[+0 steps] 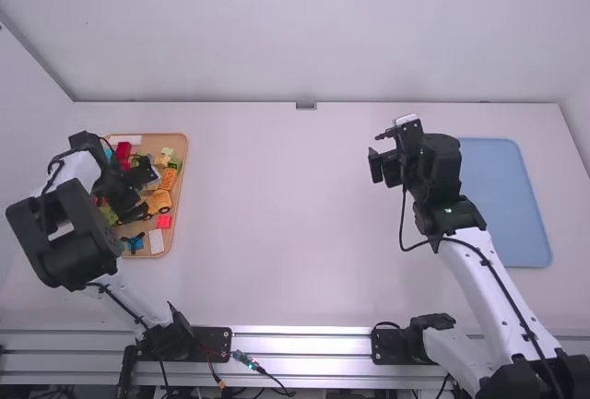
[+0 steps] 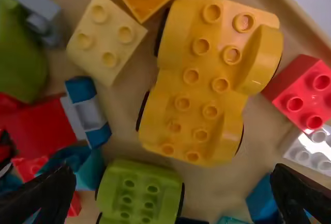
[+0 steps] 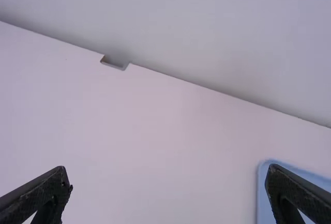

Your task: Assemble lego blocks to make yellow taxi

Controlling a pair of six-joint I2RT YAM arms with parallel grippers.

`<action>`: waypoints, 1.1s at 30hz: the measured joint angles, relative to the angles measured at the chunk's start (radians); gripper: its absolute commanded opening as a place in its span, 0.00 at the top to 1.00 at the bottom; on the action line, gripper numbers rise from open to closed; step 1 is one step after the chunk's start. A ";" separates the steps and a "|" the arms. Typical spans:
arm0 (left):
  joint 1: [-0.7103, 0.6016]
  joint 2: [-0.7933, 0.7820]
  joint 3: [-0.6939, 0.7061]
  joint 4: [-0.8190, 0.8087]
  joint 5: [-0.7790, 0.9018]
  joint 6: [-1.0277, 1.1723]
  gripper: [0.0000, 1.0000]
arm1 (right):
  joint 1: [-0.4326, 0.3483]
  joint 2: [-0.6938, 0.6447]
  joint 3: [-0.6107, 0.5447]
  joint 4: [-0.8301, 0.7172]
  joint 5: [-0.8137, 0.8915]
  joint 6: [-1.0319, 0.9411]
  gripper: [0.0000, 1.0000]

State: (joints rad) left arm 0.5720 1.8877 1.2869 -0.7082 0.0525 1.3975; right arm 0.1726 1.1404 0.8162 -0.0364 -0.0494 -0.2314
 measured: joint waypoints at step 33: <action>0.005 0.029 -0.119 0.172 0.080 0.068 0.04 | 0.005 0.000 0.000 -0.001 0.000 -0.012 0.01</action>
State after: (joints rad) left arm 0.5770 1.9163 1.1683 -0.5365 0.1329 1.4658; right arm 0.1776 1.1404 0.8162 -0.0372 -0.0494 -0.2436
